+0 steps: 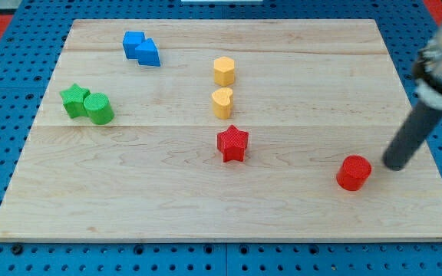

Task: Place the red blocks vertically below to the yellow blocks

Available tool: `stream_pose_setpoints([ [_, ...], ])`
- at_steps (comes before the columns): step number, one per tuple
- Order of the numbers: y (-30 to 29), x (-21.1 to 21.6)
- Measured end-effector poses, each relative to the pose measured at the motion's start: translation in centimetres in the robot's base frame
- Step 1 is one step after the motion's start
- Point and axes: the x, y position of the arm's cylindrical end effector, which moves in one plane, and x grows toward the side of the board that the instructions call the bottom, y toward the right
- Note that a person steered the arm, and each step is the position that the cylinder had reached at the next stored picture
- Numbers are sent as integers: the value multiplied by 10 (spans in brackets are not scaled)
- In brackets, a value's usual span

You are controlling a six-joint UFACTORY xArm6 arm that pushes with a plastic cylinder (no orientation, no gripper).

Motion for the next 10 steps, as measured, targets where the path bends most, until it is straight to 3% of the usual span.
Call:
stream_pose_setpoints([
  [1, -43, 31],
  [3, -114, 21],
  [5, -115, -6],
  [7, -136, 28],
  [9, -165, 31],
  [10, -151, 48],
])
